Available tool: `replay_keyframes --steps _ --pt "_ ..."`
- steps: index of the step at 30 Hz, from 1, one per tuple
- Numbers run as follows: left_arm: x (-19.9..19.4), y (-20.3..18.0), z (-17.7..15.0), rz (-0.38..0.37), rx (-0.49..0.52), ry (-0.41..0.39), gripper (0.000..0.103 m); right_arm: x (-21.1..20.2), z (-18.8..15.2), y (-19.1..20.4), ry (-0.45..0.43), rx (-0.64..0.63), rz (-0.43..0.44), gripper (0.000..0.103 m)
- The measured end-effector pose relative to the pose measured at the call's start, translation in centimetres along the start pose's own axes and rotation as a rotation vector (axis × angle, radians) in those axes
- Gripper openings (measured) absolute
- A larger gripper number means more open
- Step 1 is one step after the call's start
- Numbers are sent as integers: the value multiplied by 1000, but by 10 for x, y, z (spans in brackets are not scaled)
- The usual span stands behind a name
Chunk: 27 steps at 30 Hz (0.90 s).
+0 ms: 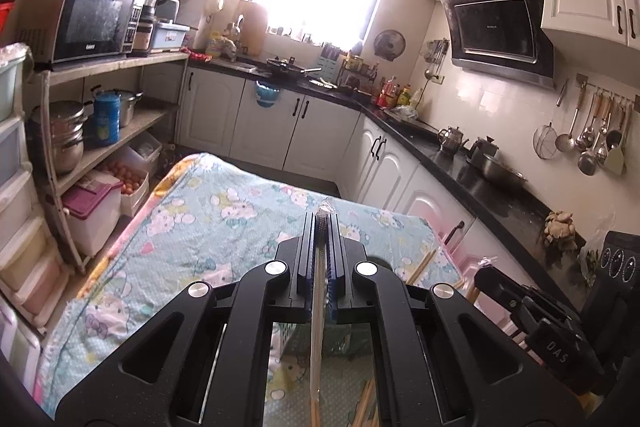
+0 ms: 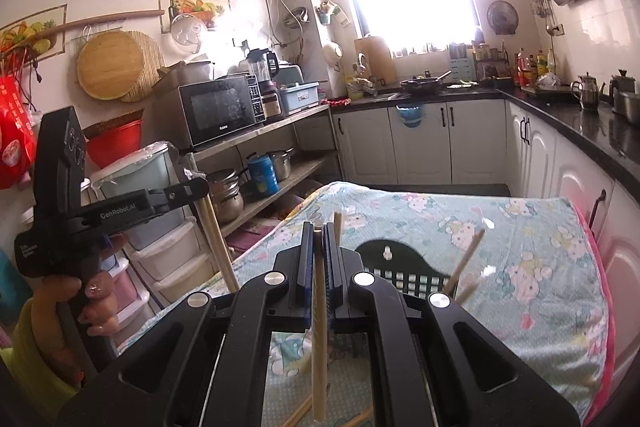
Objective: Organize utensils
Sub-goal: 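Lift the held chopsticks with both tools and carry them over the caddy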
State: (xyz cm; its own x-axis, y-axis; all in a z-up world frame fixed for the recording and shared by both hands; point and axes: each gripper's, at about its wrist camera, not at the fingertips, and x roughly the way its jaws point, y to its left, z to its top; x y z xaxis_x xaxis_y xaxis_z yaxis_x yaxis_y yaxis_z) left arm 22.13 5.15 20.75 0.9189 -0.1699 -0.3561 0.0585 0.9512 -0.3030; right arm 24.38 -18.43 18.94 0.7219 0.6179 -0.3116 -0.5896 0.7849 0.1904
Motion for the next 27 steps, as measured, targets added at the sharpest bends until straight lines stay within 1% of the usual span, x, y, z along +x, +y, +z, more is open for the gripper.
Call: replay_keyframes --steps 6,9,14,20,27 --pt "5 -16 24 -3 33 -13 1 8 27 -3 -24 6 1 5" --pt "8 -25 36 -4 57 -34 1 7 40 -7 -49 2 -13 5" --pt "19 -30 51 -8 51 -48 1 9 60 -20 -66 3 -35 5" --pt "35 -34 63 -21 50 -50 1 9 75 -35 -89 2 -72 5" --pt "49 -38 69 -40 45 -56 1 17 82 -46 -94 11 -98 5"
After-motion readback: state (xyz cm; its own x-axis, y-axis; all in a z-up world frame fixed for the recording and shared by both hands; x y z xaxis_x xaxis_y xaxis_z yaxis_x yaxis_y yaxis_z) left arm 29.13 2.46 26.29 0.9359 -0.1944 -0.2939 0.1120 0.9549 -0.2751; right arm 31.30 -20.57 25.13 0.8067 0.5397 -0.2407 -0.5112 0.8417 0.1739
